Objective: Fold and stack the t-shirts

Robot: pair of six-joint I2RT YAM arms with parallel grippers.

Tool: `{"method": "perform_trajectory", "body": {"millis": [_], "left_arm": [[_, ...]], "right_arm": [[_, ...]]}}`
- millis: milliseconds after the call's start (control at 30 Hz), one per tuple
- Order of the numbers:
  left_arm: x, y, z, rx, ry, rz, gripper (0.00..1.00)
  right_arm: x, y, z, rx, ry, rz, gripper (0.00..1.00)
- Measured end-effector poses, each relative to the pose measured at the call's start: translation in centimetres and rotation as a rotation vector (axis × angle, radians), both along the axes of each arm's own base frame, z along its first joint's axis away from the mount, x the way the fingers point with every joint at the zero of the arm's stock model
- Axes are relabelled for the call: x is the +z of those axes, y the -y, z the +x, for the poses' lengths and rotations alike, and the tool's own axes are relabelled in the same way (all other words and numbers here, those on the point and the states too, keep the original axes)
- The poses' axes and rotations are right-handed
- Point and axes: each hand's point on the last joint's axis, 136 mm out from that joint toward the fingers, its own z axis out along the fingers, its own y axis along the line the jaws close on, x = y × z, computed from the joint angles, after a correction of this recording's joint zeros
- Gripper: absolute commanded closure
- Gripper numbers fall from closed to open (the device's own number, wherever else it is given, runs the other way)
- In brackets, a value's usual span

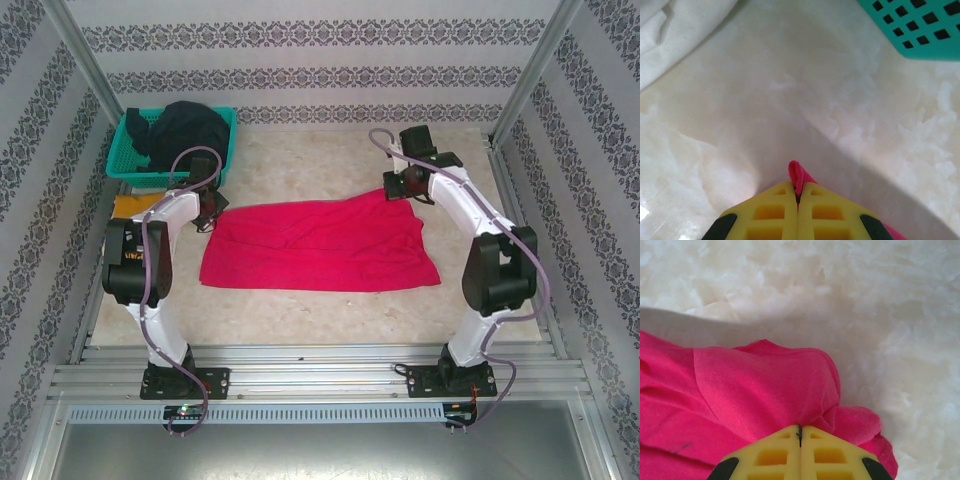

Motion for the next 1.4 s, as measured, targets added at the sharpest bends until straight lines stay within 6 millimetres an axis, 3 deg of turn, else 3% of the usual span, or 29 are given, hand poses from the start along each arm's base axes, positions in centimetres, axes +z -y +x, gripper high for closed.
{"method": "perform_trajectory", "body": {"millis": [333, 733, 900, 1133, 1300, 1400], "left_arm": [[1.4, 0.2, -1.3, -0.019, 0.044, -0.048, 1.00], [1.7, 0.6, -4.0, -0.056, 0.026, -0.060, 1.00], [1.4, 0.9, -5.1, -0.065, -0.010, -0.074, 1.00], [2.7, 1.3, -6.0, -0.086, -0.013, -0.093, 1.00], [3.1, 1.3, -6.5, -0.097, -0.010, -0.088, 1.00], [1.8, 1.3, -7.7, -0.096, -0.044, -0.090, 1.00]], "right_arm": [[0.9, 0.5, -6.5, -0.011, 0.020, 0.024, 1.00], [-2.2, 2.0, -12.9, -0.081, -0.064, 0.042, 1.00], [-2.1, 2.5, -14.5, -0.109, -0.066, 0.046, 1.00], [-2.4, 2.9, -15.4, -0.134, -0.084, 0.045, 1.00], [-4.2, 3.2, -16.6, -0.154, -0.131, 0.040, 1.00], [-5.8, 3.4, -17.7, -0.172, -0.181, 0.037, 1.00]]}}
